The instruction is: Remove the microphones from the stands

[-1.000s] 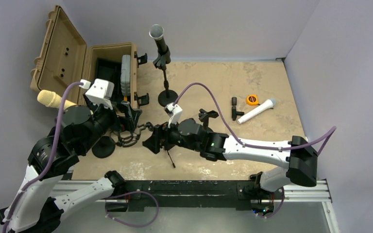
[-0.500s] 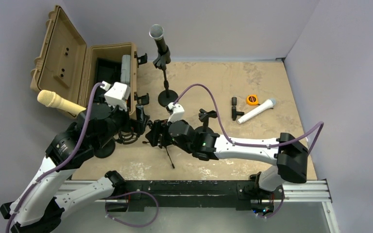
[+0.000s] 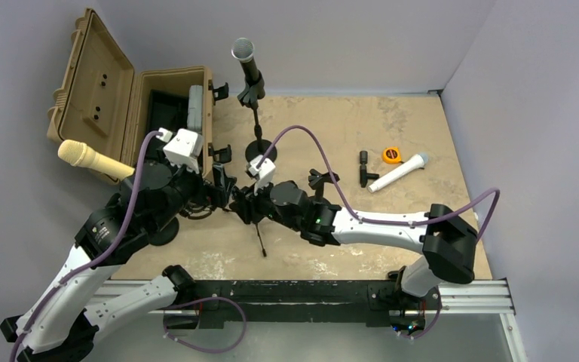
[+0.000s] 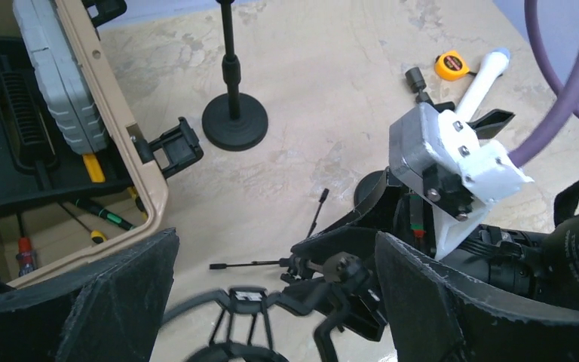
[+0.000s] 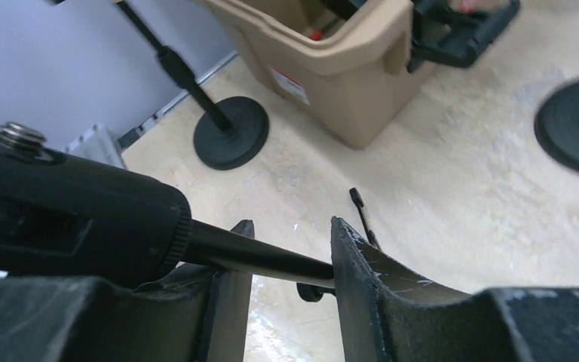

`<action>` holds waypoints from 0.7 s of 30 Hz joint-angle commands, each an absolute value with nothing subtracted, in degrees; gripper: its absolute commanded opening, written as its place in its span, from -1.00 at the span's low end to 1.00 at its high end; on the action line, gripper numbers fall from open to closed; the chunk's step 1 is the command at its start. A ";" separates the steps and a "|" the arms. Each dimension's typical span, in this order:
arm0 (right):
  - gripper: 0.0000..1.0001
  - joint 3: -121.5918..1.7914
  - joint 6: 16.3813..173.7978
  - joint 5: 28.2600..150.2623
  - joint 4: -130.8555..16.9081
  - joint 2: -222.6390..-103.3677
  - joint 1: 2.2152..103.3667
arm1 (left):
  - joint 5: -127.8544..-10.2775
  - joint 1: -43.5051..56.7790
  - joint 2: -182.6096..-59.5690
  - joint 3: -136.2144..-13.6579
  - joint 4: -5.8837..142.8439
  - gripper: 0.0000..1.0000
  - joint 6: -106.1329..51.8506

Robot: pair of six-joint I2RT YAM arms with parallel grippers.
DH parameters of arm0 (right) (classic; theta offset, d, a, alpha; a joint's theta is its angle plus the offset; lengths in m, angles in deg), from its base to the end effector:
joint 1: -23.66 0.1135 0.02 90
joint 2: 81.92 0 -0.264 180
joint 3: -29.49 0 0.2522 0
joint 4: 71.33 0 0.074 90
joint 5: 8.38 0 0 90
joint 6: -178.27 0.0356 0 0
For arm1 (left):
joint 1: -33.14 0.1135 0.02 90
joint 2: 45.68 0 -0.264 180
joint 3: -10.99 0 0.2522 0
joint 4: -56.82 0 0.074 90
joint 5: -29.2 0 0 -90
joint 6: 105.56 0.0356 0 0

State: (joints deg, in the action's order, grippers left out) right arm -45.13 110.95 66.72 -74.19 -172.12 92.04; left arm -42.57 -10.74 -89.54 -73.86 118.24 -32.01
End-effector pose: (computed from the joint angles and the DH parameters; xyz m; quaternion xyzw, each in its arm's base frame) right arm 0.1447 0.3402 0.2859 -0.2261 0.7452 0.3709 0.5060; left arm 0.0950 -0.0759 0.4242 0.1045 0.8092 -0.1706 0.5524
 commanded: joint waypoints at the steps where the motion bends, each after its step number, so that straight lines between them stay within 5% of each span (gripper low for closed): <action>1: -0.33 -39.91 90.69 79.20 -93.05 -168.17 87.38 | -43.21 -10.55 -88.47 -73.63 115.80 0.99 -31.08; 7: -0.35 -36.62 85.19 111.43 -103.81 -169.89 77.10 | -44.09 -10.57 -88.56 -76.55 116.86 0.99 -30.36; 15: -0.45 -51.91 76.49 122.24 -83.91 -182.15 75.54 | -43.68 -10.55 -88.37 -80.96 120.00 1.00 -29.91; 17: -0.34 -51.79 78.04 118.93 -83.35 -181.81 75.52 | -42.86 -10.55 -88.02 -81.08 120.15 1.00 -29.89; 21: 0.38 -51.14 84.54 108.85 -82.30 -178.98 75.52 | -42.10 -10.59 -88.40 -82.01 120.49 1.00 -29.28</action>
State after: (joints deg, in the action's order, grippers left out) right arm -49.35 80.92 114.55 -84.11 -182.96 75.21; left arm -42.54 -10.48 -88.14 -78.99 122.22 -30.87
